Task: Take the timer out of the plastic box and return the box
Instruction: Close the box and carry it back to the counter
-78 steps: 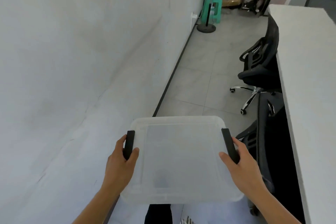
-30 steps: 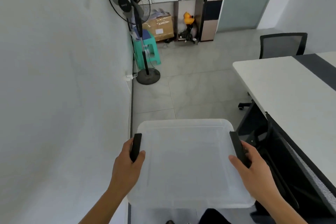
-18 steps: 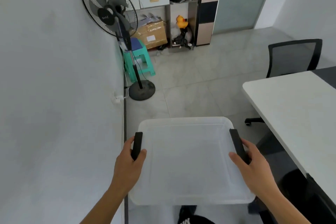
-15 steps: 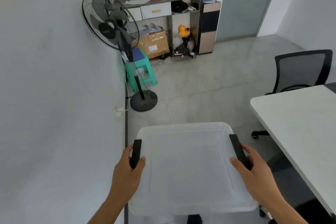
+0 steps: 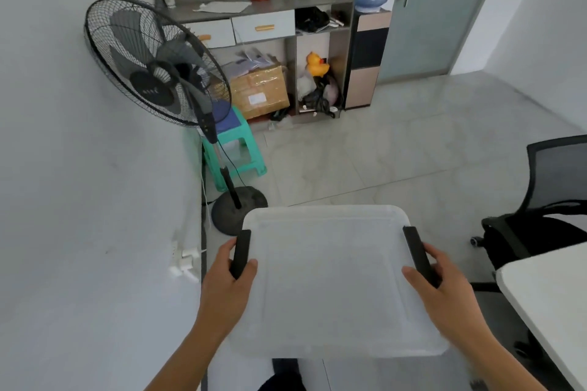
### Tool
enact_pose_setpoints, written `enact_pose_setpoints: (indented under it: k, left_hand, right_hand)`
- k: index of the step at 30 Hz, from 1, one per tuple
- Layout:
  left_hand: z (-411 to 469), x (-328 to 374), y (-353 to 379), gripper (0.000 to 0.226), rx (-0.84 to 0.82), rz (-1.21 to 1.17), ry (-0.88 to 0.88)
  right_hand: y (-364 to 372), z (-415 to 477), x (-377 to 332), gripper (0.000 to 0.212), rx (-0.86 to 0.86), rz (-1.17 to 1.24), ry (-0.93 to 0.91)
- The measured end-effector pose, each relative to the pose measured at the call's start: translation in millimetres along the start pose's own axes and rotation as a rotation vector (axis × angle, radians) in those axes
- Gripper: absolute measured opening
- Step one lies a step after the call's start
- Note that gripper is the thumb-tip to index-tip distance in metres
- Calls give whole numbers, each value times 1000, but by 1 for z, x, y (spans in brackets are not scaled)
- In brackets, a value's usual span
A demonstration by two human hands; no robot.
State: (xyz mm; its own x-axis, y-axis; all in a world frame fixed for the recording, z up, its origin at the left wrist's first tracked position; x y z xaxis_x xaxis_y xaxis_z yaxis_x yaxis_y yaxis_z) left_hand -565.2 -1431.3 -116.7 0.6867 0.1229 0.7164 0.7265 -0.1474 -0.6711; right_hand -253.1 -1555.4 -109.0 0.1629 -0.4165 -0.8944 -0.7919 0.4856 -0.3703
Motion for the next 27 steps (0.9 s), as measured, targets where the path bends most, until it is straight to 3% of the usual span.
enact_pose_setpoints:
  k: [8,17,27]
  left_hand:
    - [187,93,-12,46,-77,47,160]
    - [380,174,62,46,-132,46,141]
    - [572,279,83,45,26,6,50]
  right_hand:
    - [34,130,-81,50,128,46,28]
    - [40,332,-120,46,195,58,60]
    - [58,573,-228,45,104,64,-16]
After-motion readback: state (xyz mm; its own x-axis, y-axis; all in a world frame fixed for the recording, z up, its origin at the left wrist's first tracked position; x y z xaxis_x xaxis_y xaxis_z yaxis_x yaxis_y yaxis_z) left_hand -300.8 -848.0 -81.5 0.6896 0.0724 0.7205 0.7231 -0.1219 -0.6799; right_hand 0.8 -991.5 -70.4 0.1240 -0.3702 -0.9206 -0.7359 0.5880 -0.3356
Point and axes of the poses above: each hand's wrist, its own z-axis towards the middle knuckle, its own y-axis out of the palm, x = y × z, the point moved 4 cm from there along z, towards the middle knuckle, and after that the axes turned 14 degrees about z, right-handed, at the moved point
